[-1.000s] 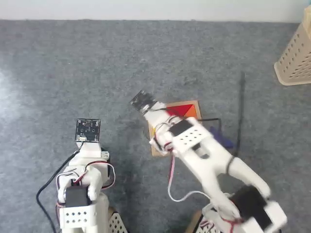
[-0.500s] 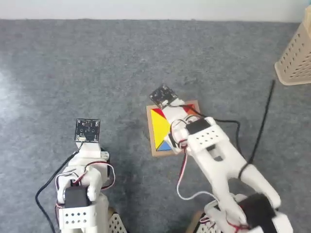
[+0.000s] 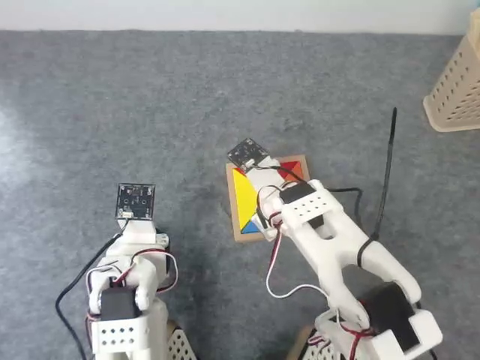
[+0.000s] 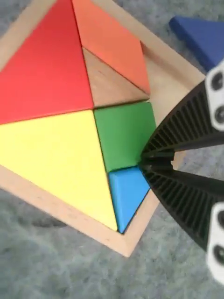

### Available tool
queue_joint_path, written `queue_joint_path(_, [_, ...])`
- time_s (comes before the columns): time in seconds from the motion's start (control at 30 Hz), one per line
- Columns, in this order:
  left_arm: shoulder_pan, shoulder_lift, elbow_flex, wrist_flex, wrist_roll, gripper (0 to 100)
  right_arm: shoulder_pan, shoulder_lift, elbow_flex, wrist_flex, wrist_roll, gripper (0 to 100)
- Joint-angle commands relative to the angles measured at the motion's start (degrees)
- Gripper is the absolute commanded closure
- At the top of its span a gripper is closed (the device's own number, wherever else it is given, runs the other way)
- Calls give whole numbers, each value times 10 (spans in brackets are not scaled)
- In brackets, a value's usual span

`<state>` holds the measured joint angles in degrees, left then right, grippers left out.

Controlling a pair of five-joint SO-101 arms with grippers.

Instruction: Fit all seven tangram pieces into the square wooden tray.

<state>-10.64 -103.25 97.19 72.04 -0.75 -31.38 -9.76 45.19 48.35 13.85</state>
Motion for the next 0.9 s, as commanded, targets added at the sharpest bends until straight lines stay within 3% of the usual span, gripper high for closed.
queue_joint_path(0.0, [4,-9,-7,2,4,988,-3,-1,-42,-4,4,992])
queue_joint_path(0.3, [4,-9,-7,2,4,988,16,-29,-69,6,4,992])
queue_joint_path(0.5, [4,-9,-7,2,4,988,128,-140,-69,88,4,990])
queue_joint_path(0.67, [4,-9,-7,2,4,988,195,-112,-73,152,38,987])
queue_joint_path(0.87, [4,-9,-7,2,4,988,197,-62,-69,185,50,855])
